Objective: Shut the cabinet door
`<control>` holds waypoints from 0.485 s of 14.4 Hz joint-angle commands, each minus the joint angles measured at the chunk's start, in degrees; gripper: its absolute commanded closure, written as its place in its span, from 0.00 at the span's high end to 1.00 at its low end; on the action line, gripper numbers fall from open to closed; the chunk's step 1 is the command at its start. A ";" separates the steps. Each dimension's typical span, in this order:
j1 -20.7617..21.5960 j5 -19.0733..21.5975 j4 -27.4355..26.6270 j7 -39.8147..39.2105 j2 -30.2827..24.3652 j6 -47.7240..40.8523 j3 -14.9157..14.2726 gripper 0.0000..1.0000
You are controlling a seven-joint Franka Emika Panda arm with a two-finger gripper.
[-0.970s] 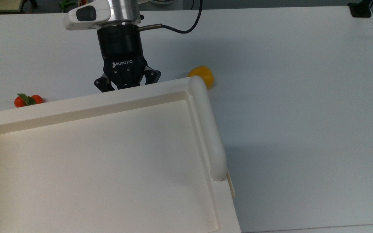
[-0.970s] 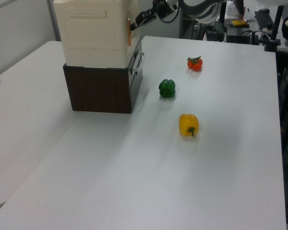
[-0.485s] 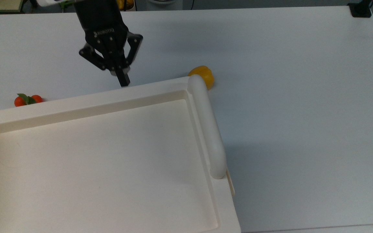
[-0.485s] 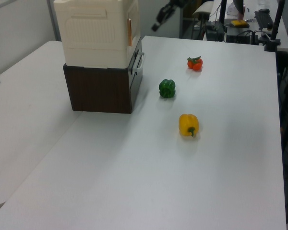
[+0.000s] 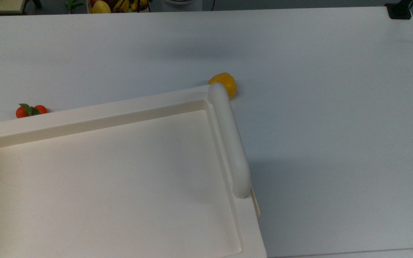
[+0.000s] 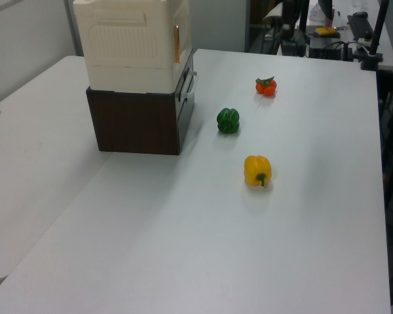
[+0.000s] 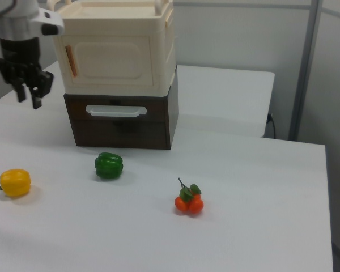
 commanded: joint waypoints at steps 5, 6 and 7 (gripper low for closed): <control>9.66 -4.41 -1.12 11.03 -3.63 -4.10 -0.01 1.00; 9.76 -4.33 -1.29 10.59 -3.54 -1.56 -0.01 1.00; 9.93 -4.32 -1.64 10.42 -3.54 1.68 -0.01 1.00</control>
